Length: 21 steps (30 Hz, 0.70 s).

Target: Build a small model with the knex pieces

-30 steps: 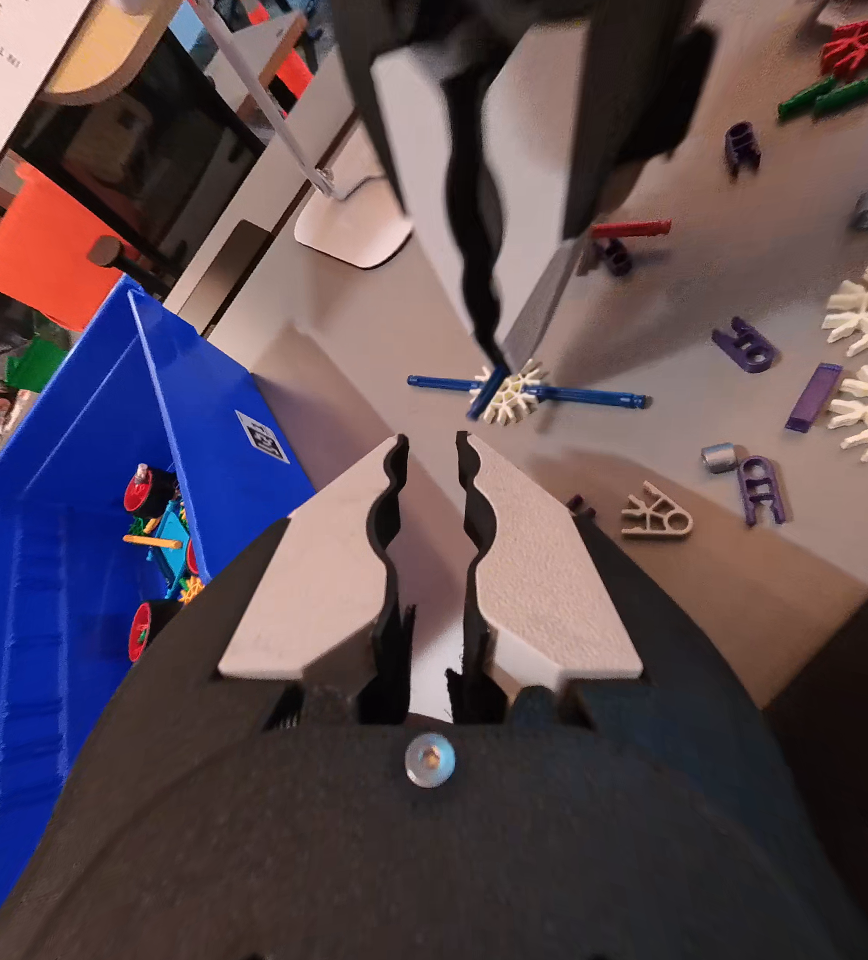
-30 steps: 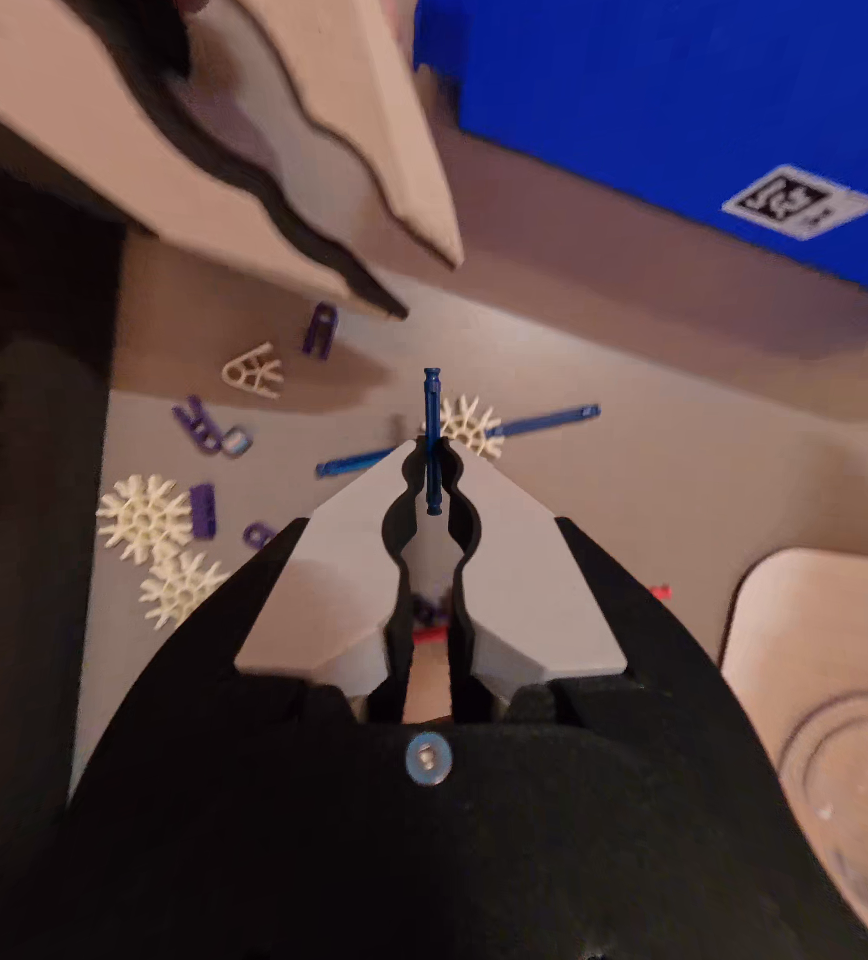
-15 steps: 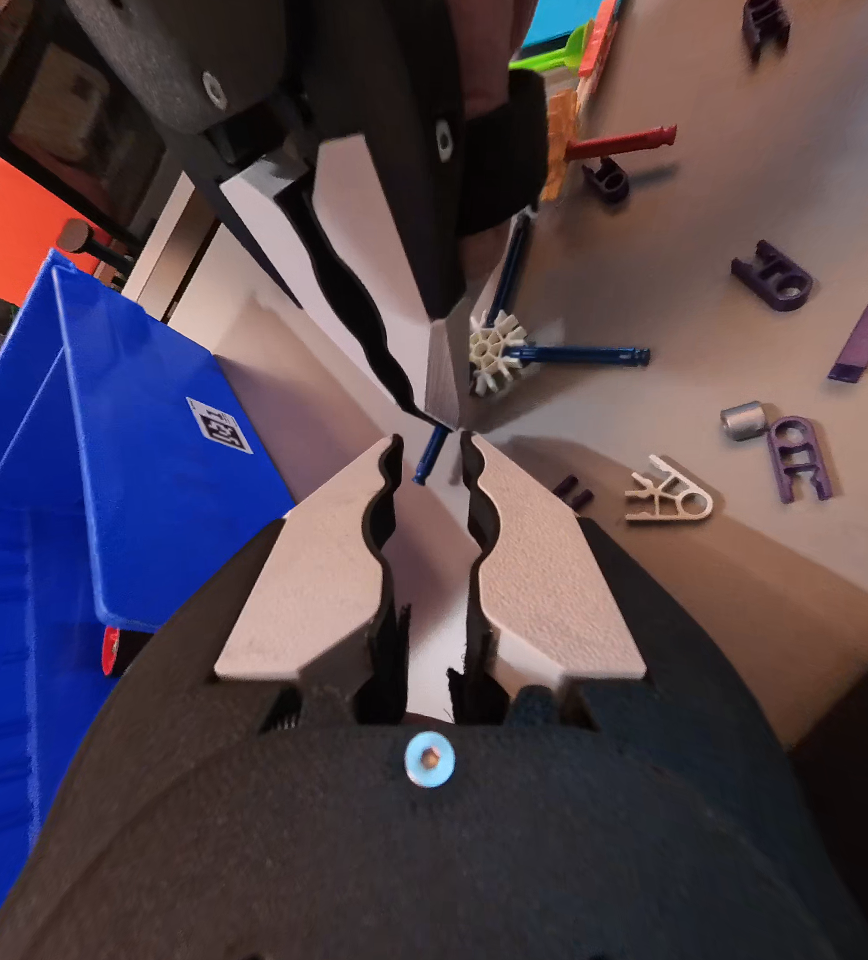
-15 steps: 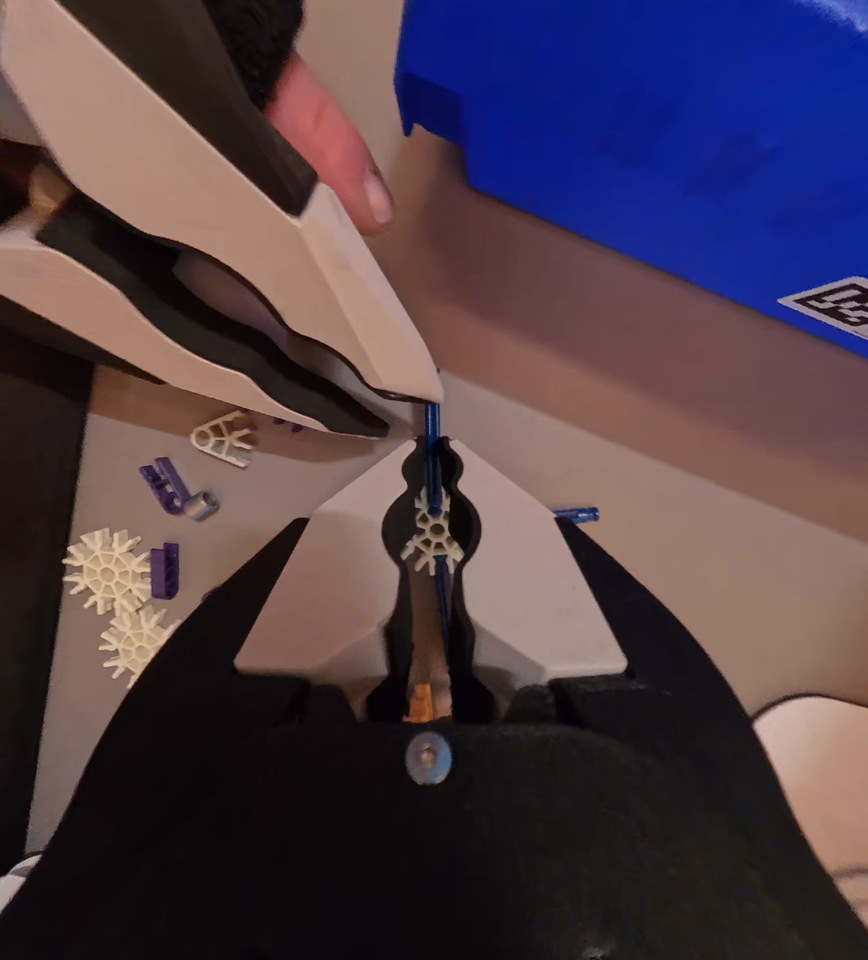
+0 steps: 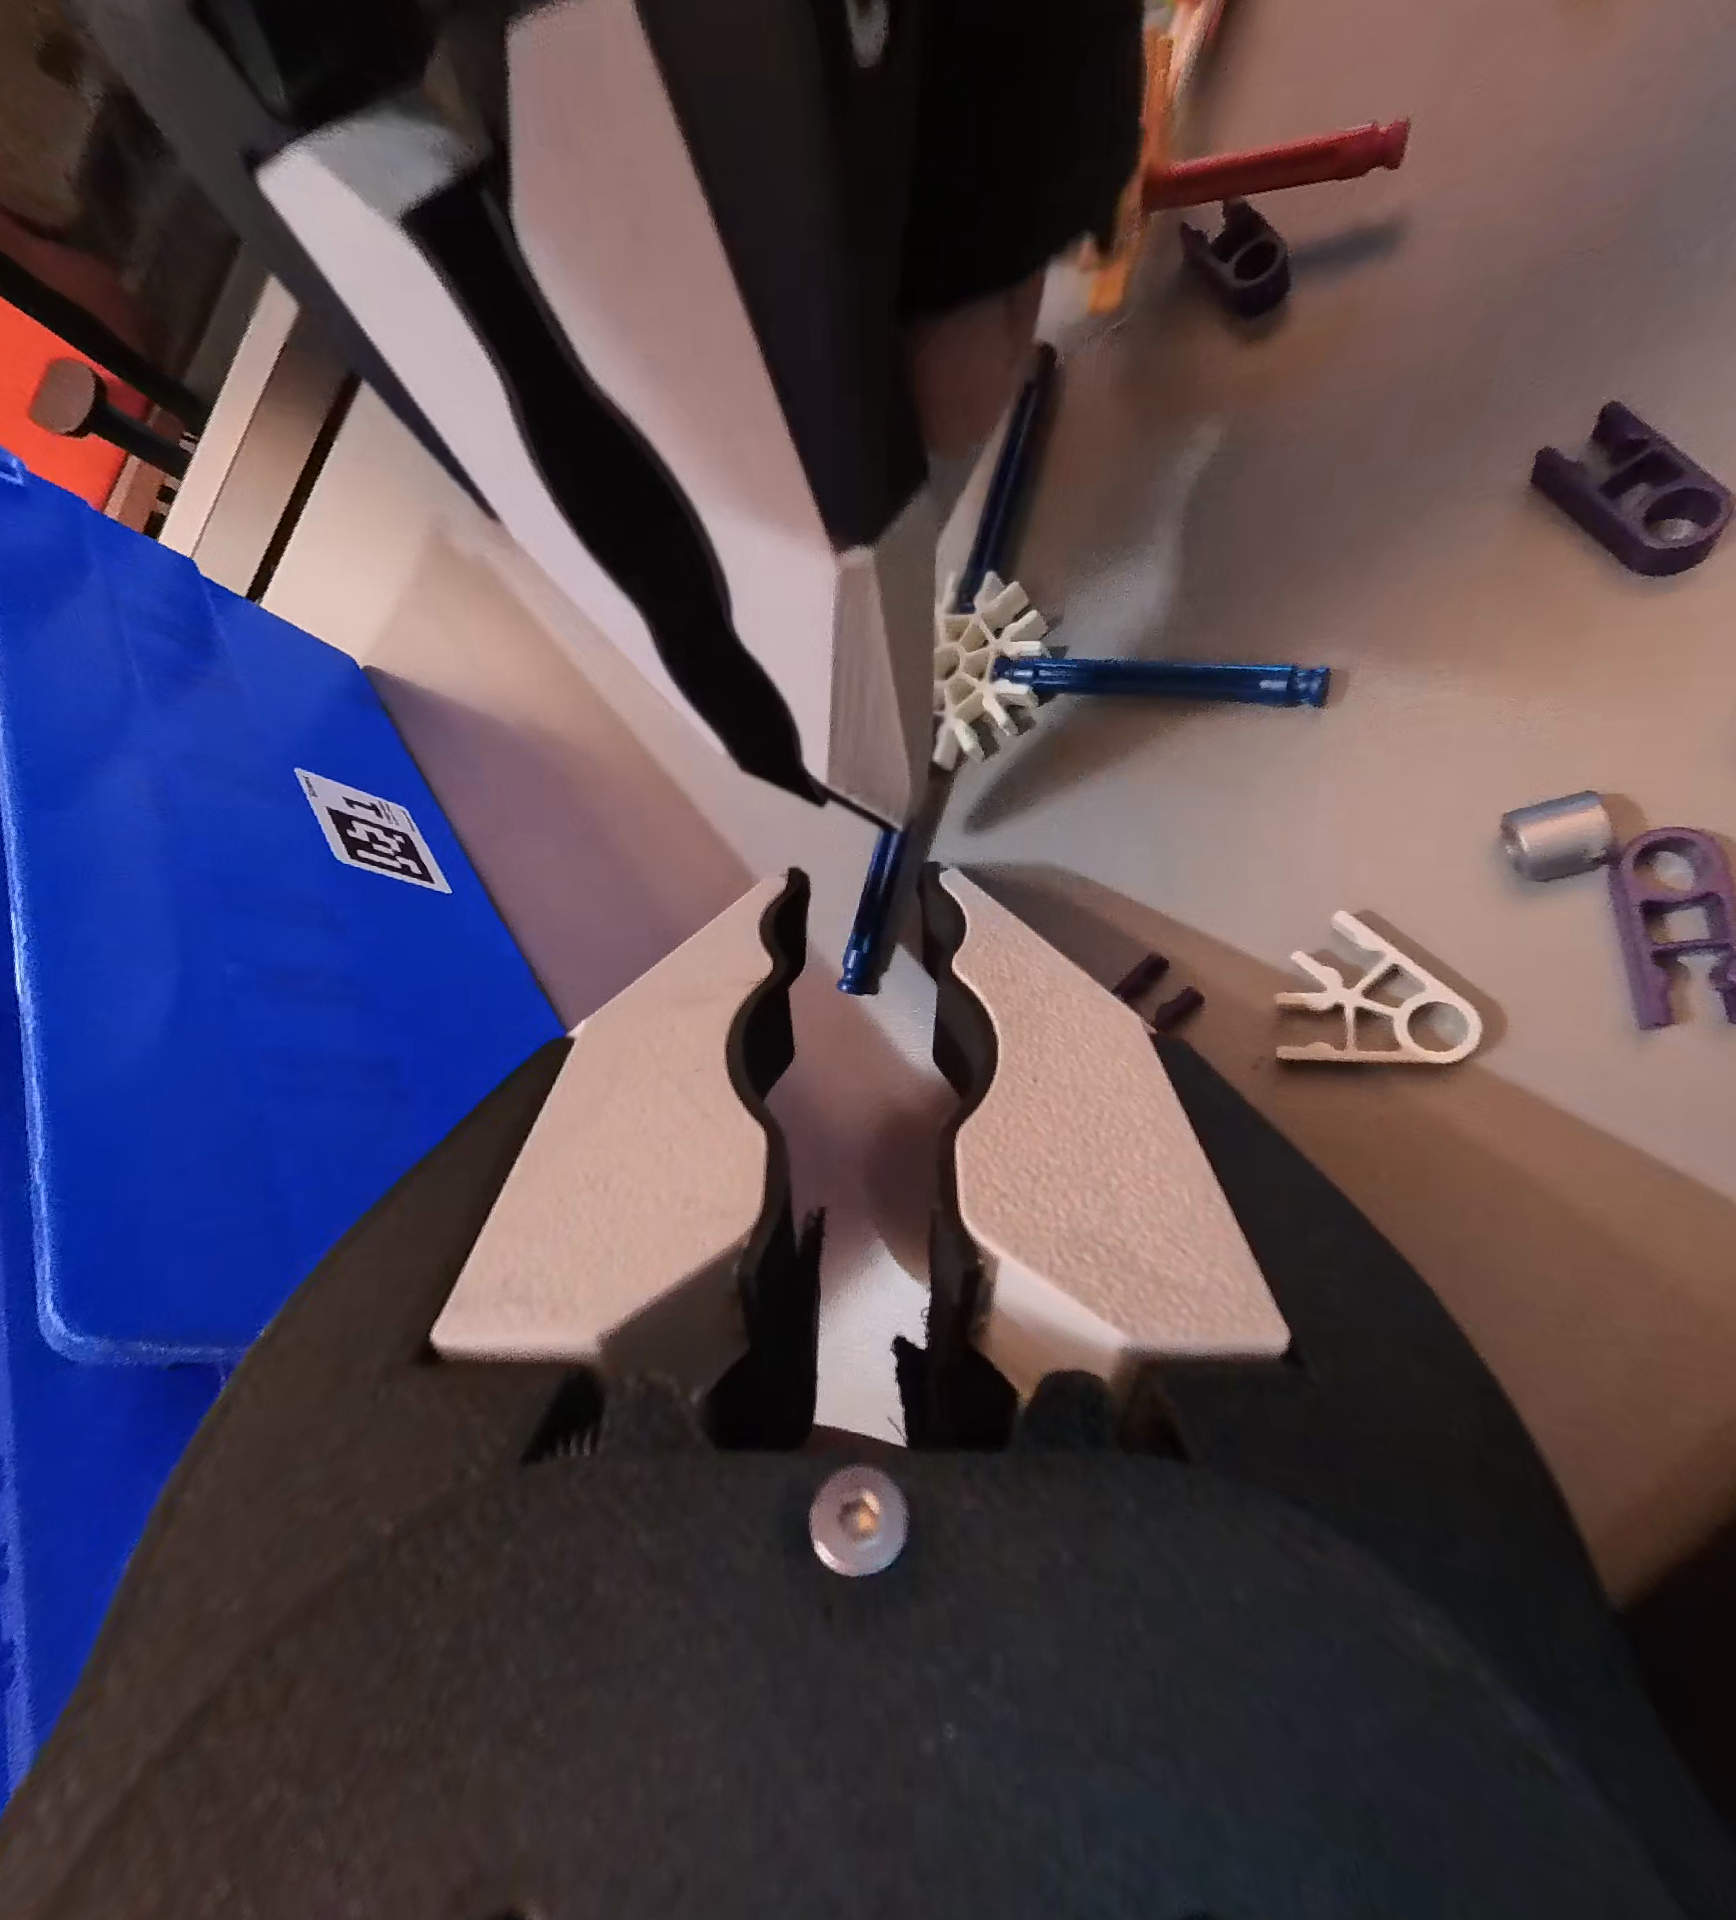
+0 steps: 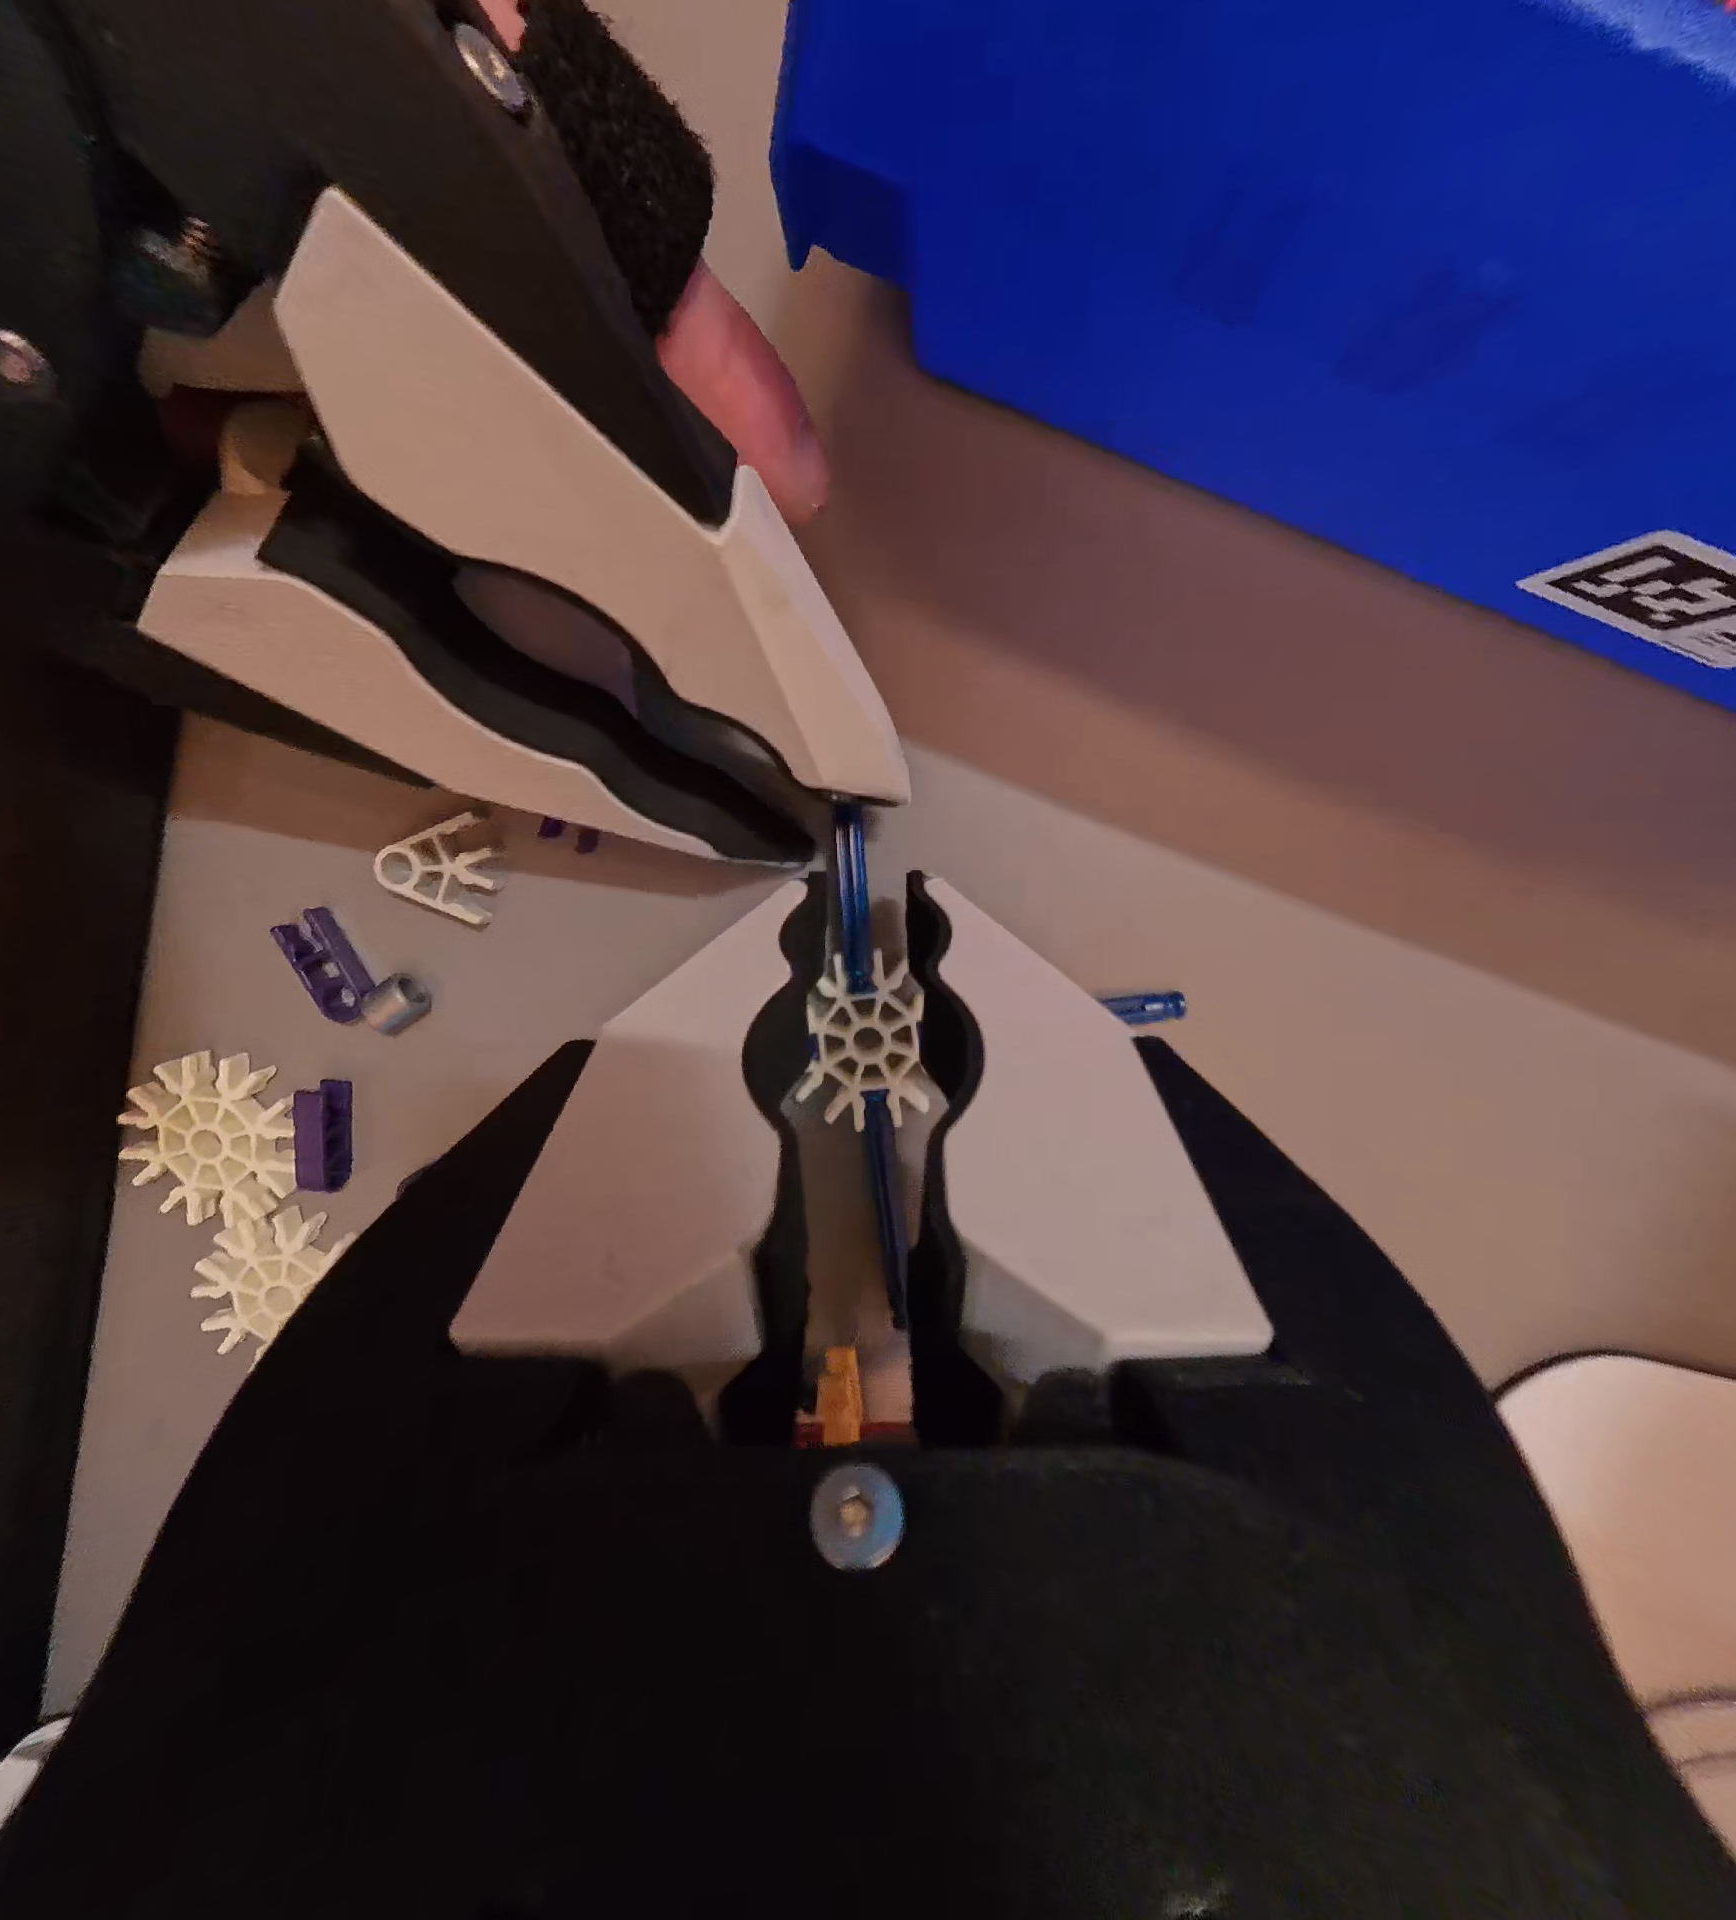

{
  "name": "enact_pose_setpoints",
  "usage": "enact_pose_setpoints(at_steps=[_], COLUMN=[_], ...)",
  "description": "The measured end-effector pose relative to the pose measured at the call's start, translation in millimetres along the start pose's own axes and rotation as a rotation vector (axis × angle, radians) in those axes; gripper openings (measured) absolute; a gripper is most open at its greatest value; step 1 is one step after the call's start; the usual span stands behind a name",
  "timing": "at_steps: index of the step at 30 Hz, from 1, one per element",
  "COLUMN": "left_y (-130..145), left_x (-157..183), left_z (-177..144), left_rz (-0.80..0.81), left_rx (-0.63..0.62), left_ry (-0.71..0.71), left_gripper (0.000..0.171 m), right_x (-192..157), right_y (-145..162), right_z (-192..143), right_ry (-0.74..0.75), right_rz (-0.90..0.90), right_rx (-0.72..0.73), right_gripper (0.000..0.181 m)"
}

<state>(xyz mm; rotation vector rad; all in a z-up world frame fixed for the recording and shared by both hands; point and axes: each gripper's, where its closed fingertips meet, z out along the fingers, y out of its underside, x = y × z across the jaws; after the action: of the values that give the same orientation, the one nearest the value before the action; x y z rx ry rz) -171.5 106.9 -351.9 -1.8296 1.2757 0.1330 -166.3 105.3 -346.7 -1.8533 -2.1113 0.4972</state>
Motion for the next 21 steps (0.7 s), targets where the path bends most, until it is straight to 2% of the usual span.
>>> enact_pose_setpoints(at_steps=[4, 11, 21], left_y=[-6.2, -11.7, -9.5], left_x=[0.4, 2.3, 2.7], left_z=[-1.5, 6.9, 12.3], left_rz=[0.014, 0.063, 0.06], left_rx=[0.021, 0.01, -0.005], left_ry=[-0.002, -0.008, 0.009], left_gripper=[0.018, 0.004, 0.004], right_x=[-0.2, -0.2, 1.9], right_y=[7.0, 20.0, 21.8], right_z=[-9.5, -4.3, -2.5], right_ry=[0.025, 0.037, 0.029], right_rz=[0.003, 0.005, 0.04], right_rx=[0.007, -0.013, -0.054], right_gripper=[0.0, 0.0, 0.0])
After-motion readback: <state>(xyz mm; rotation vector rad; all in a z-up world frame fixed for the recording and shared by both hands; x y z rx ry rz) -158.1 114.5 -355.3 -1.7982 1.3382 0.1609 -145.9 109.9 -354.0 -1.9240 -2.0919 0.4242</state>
